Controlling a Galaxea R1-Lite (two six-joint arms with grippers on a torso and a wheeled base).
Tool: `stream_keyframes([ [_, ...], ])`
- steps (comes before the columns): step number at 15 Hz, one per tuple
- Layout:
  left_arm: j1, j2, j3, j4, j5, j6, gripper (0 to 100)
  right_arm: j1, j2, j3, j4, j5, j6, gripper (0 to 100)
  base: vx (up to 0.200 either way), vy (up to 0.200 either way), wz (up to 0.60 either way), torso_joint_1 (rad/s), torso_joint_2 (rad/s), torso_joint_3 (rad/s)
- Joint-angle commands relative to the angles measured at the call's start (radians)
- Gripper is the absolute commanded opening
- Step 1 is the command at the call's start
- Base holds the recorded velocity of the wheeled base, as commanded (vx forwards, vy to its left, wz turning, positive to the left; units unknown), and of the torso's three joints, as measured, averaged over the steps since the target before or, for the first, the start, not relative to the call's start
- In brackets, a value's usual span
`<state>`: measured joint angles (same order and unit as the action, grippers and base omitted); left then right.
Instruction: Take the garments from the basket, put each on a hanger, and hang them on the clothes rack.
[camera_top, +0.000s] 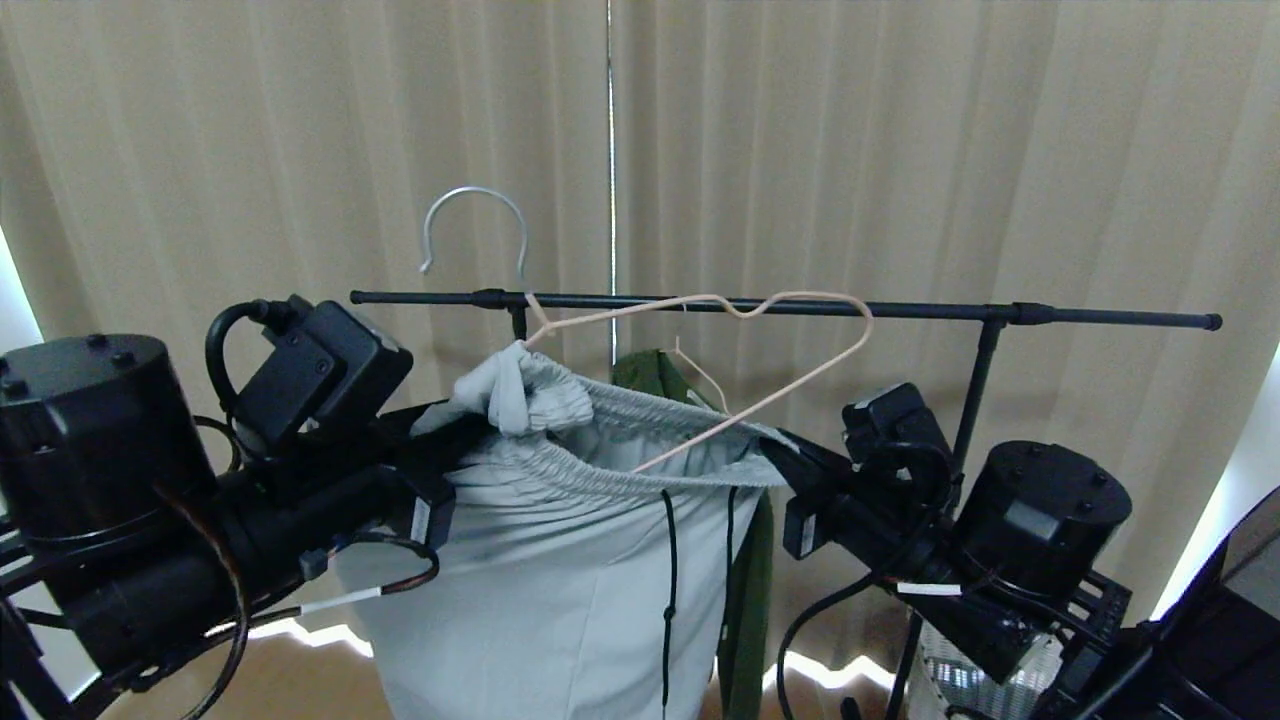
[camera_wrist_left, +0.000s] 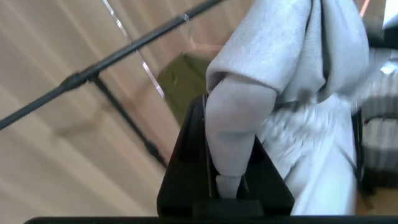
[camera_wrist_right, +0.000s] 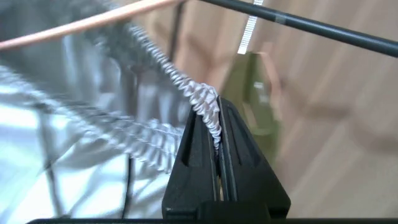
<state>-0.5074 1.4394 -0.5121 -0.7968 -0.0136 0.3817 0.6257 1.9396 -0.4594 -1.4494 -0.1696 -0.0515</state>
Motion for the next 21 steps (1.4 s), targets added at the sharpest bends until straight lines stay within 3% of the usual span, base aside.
stream_keyframes([
  [1,0.023,-0.063,0.072,0.002,0.001,0.054,0,-0.052,-0.019,-0.005,0.001,-0.004,-0.001,0,0.000,0.000,0.00,0.000,0.00,0.000],
  [4,0.121,-0.065,0.135,0.002,0.004,0.203,0,-0.078,-0.024,-0.009,0.003,-0.005,-0.001,0,0.000,0.000,0.00,0.000,0.00,0.000],
  [7,0.159,-0.063,0.172,0.002,0.007,0.253,0,-0.084,-0.027,-0.009,0.003,-0.004,-0.001,0,0.000,0.000,0.00,0.000,0.00,0.000],
  [9,0.211,-0.065,0.224,0.002,0.004,0.355,0,-0.084,-0.031,-0.005,0.007,-0.004,-0.002,0,0.000,0.000,0.00,0.000,0.00,0.000],
  [11,0.233,-0.057,0.231,0.002,0.004,0.396,0,-0.080,-0.037,0.004,0.007,0.001,-0.002,0,0.000,0.000,0.00,0.000,0.00,0.000],
  [15,0.218,-0.039,0.193,0.002,0.017,0.353,0,0.032,-0.067,0.094,0.004,0.007,-0.011,0,0.000,0.000,0.00,0.000,0.00,0.000],
  [16,0.202,-0.039,0.175,0.004,0.035,0.309,0,0.065,-0.076,0.113,0.004,0.012,-0.036,0,0.000,0.000,0.00,0.000,0.00,0.000],
  [18,0.181,-0.017,0.164,0.002,0.106,0.290,0,0.083,-0.099,0.111,0.014,0.030,-0.102,0,0.000,0.000,0.00,0.000,0.00,0.000],
  [21,0.144,0.015,0.141,0.002,0.112,0.263,0,0.141,-0.102,0.126,0.015,0.033,-0.119,0,0.000,0.000,0.00,0.000,0.00,0.000],
])
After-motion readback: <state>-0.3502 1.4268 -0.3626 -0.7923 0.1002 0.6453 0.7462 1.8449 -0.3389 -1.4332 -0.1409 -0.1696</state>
